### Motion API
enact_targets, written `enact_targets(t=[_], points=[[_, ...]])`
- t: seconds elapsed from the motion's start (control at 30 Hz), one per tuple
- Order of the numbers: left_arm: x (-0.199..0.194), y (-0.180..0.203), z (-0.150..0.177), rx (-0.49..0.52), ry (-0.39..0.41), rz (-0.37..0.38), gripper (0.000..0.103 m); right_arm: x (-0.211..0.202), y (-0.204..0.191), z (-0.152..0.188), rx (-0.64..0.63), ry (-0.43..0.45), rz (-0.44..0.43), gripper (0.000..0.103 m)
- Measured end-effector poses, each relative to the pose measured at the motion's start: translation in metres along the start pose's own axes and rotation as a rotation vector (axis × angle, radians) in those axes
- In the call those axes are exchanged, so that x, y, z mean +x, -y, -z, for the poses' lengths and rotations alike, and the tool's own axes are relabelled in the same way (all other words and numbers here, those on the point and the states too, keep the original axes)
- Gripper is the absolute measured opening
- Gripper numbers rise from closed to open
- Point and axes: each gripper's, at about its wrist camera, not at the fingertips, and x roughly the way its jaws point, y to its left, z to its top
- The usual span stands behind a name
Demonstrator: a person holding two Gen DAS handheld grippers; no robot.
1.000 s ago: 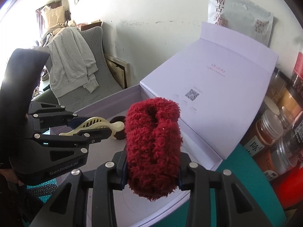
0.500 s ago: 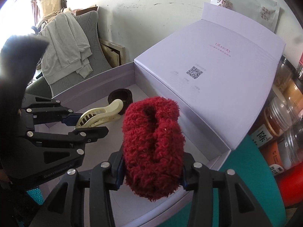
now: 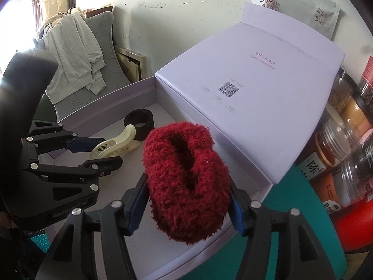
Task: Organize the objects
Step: 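Lower the cream clip and open the left gripper while the right lowers the scrunchie, then move both grippers back from the box toward the loose accessories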
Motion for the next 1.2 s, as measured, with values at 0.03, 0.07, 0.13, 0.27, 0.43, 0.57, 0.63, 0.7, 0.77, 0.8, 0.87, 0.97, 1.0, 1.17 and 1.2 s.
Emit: enact_targets(t=[0.03,0.07,0.13,0.27,0.43,0.57,0.63,0.7,0.77,0.8,0.87,0.97,1.0,1.17,1.2], points=[[-0.002,0.000,0.000,-0.001,0.000,0.003,0.030,-0.001,0.000,0.000,-0.001,0.001,0.001,0.061],[-0.005,0.000,0.000,-0.003,0.001,0.005,0.030,-0.003,0.001,-0.001,0.000,0.003,0.003,0.061],[-0.011,-0.001,0.000,-0.007,0.005,0.001,0.030,-0.006,0.003,-0.002,0.011,0.007,0.009,0.061],[-0.026,-0.005,-0.002,-0.018,0.019,-0.004,0.030,-0.015,0.007,-0.004,0.024,0.017,0.006,0.061],[-0.049,-0.011,-0.004,-0.031,0.038,-0.019,0.030,-0.029,0.010,-0.005,0.043,0.037,0.008,0.061],[-0.074,-0.010,-0.002,-0.040,0.056,-0.022,0.032,-0.041,0.011,-0.008,0.051,0.055,-0.002,0.061],[-0.087,-0.010,0.000,-0.044,0.067,-0.028,0.035,-0.045,0.011,-0.009,0.050,0.061,-0.006,0.061],[-0.097,-0.012,0.003,-0.055,0.067,-0.041,0.035,-0.053,0.011,-0.008,0.051,0.064,0.008,0.061],[-0.107,-0.012,0.005,-0.060,0.074,-0.039,0.035,-0.060,0.011,-0.006,0.051,0.073,0.009,0.061],[-0.111,-0.010,0.007,-0.061,0.076,-0.042,0.036,-0.064,0.010,-0.006,0.050,0.077,0.009,0.061],[-0.122,-0.010,0.010,-0.067,0.081,-0.050,0.036,-0.074,0.009,-0.005,0.046,0.088,0.016,0.061],[-0.135,-0.010,0.015,-0.080,0.084,-0.063,0.050,-0.089,0.007,-0.002,0.044,0.108,0.021,0.061],[-0.142,-0.010,0.017,-0.083,0.093,-0.068,0.056,-0.094,0.007,-0.002,0.044,0.113,0.023,0.061],[-0.171,-0.006,0.027,-0.079,0.132,-0.088,0.061,-0.119,0.002,0.004,0.043,0.144,0.032,0.062],[-0.177,-0.005,0.028,-0.078,0.137,-0.088,0.062,-0.123,0.000,0.006,0.040,0.151,0.035,0.062]])
